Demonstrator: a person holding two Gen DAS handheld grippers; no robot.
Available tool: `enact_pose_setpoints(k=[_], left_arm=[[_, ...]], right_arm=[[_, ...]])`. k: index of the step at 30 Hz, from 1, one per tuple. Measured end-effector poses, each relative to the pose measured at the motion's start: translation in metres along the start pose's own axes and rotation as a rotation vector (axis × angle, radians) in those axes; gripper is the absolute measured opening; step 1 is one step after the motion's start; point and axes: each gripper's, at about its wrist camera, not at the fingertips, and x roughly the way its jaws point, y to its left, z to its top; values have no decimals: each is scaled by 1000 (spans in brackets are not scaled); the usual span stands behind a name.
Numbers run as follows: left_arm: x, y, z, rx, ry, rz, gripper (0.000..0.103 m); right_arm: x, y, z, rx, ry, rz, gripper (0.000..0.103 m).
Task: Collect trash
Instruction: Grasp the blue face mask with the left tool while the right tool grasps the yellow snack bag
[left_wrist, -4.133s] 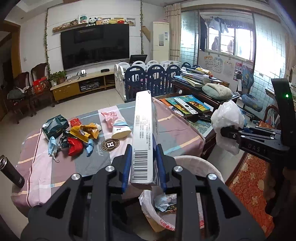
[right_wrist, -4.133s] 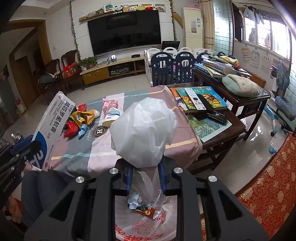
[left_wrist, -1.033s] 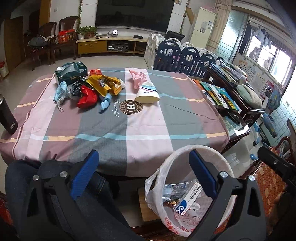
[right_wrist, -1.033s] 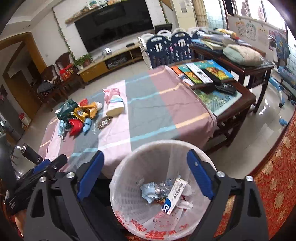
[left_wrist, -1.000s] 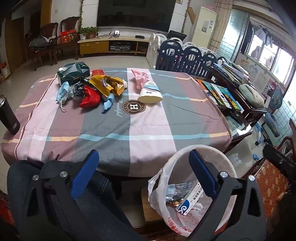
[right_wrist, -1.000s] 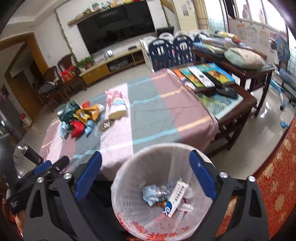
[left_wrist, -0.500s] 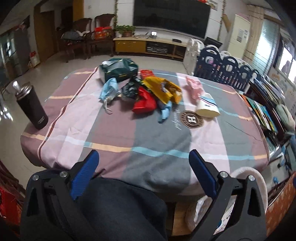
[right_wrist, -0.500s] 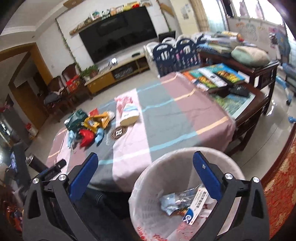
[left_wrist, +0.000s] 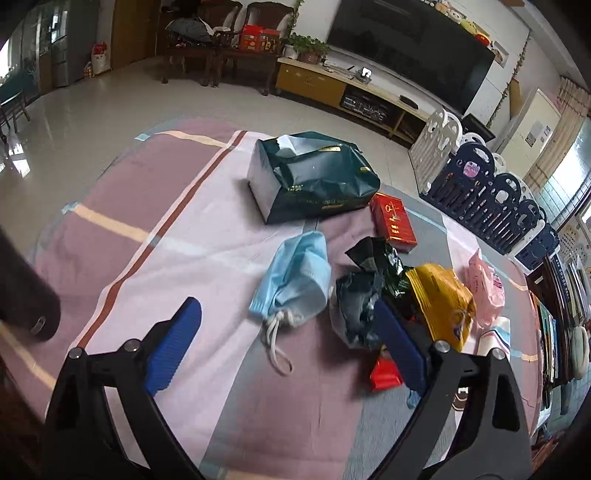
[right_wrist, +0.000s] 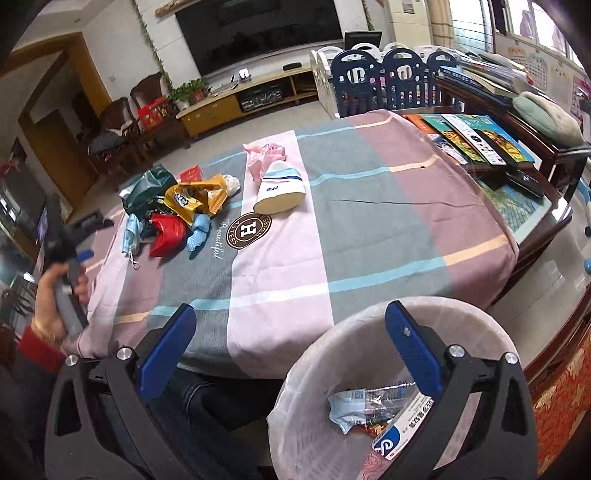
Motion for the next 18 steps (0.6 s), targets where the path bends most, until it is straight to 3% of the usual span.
enact_pose_setpoints(k=[5,6,7,9,12,15,18], left_arm=[[55,-9,14,65,49,-7,94],[64,-9,12,75,59,-10,84],[68,-8,10,79,74,-17,63],[74,-1,3,54,111,-50,46],[58,10,-3,4,85,-56,22],[26,22,-10,-26,6,-17,22],[-2,32,-22,-41,-60,17,22]], right_arm=[[35,18,20,-21,34,-1,100],[43,25,26,-33,34,4,100],[51,31,32,-43,33,11,100],[70,50,49,-79,18,29,100],[107,90,76,-175,-15,52,100],[146,133,99,-265,-30,85,100],[187,174,112,-370,-35,44,100]])
